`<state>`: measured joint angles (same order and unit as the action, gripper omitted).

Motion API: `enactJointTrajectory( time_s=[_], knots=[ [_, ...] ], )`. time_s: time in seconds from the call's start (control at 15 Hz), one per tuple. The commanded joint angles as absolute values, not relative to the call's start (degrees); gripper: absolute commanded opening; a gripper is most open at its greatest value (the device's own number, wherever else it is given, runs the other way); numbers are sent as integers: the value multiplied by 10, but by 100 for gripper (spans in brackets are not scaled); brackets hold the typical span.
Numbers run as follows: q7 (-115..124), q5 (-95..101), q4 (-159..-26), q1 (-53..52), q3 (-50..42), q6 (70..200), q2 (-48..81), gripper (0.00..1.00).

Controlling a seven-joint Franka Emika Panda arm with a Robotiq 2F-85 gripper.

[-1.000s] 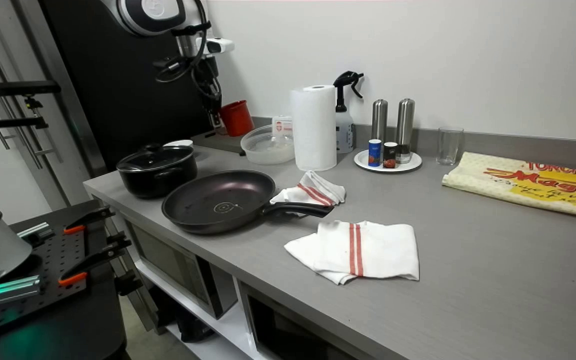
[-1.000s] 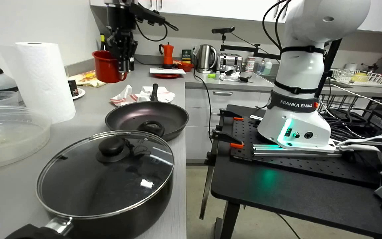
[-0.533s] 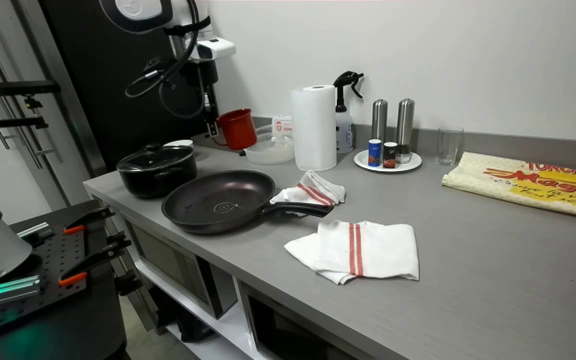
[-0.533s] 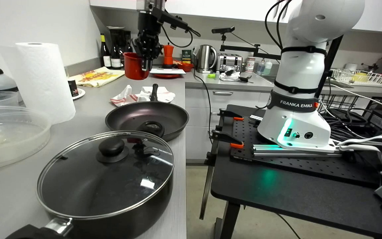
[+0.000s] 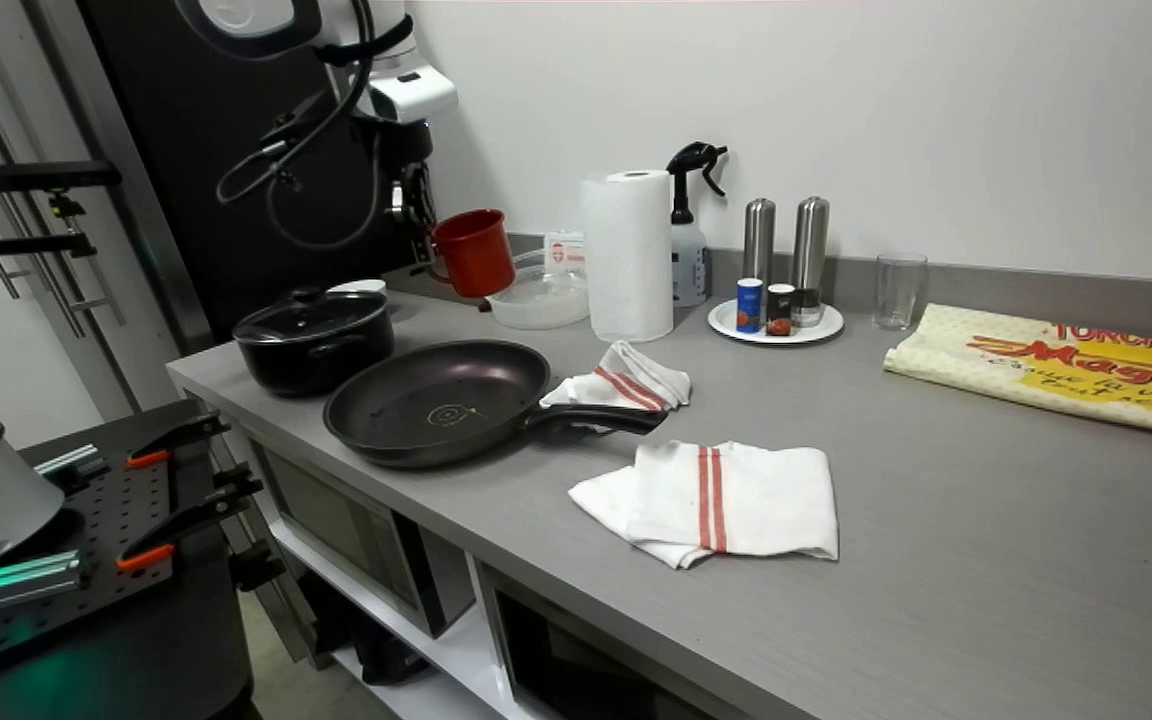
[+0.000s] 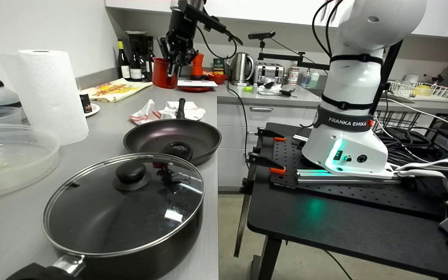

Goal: Move the cup to the right

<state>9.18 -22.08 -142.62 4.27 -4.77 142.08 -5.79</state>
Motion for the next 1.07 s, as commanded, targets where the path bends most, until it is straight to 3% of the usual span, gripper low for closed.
enactJointTrajectory(
  time_s=[0.0,1.0],
  knots=[
    [140,-261,-1447,35,-41,1441,-74,4],
    [209,-328,-1544,45,-50,1464,-65,4]
  ],
)
